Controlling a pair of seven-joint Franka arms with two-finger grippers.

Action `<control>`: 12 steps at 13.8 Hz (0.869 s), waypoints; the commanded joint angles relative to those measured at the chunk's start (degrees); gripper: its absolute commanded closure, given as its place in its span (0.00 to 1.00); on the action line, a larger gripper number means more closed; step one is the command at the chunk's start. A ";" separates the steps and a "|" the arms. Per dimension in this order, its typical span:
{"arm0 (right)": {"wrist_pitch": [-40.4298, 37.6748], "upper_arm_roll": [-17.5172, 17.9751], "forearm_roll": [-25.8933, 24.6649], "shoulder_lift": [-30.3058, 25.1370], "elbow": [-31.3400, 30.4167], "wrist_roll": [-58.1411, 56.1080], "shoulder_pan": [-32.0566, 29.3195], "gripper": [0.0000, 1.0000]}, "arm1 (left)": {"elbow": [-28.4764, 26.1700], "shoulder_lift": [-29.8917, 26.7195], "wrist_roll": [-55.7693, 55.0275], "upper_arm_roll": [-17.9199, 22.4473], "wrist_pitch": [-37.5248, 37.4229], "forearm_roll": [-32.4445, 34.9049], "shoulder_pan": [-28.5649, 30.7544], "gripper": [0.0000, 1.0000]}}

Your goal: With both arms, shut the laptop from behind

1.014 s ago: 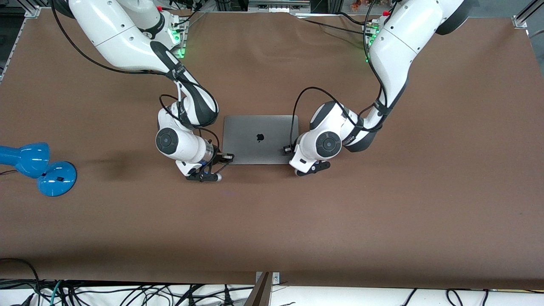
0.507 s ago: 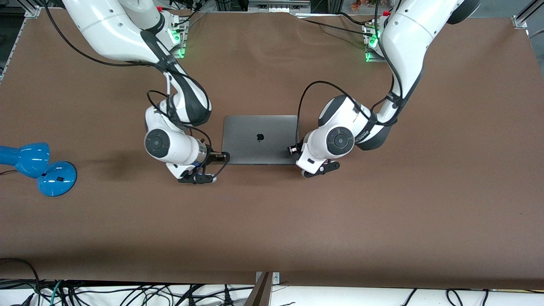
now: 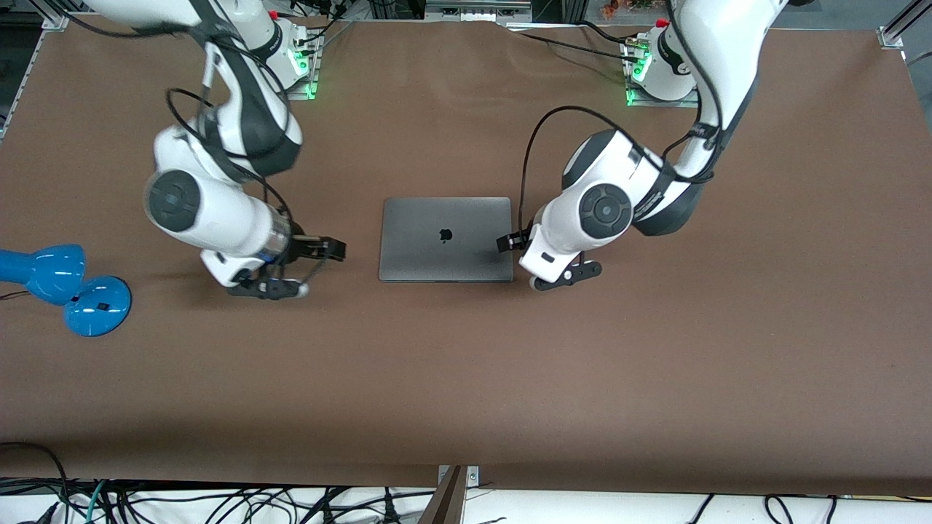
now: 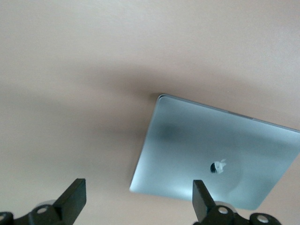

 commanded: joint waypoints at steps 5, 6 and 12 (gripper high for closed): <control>-11.14 -6.16 -6.47 -11.61 1.33 -1.09 -2.56 0.00 | -4.70 -12.26 7.75 -0.38 -7.36 2.17 3.80 0.00; -13.25 -7.04 -6.13 -11.70 2.39 -2.74 -2.56 0.00 | -4.70 -13.05 8.81 -0.29 -7.62 2.17 4.85 0.00; -19.77 -12.40 -5.60 -15.48 2.49 -9.43 -2.74 0.00 | -3.64 -19.20 19.52 -0.29 -14.12 7.43 11.71 0.00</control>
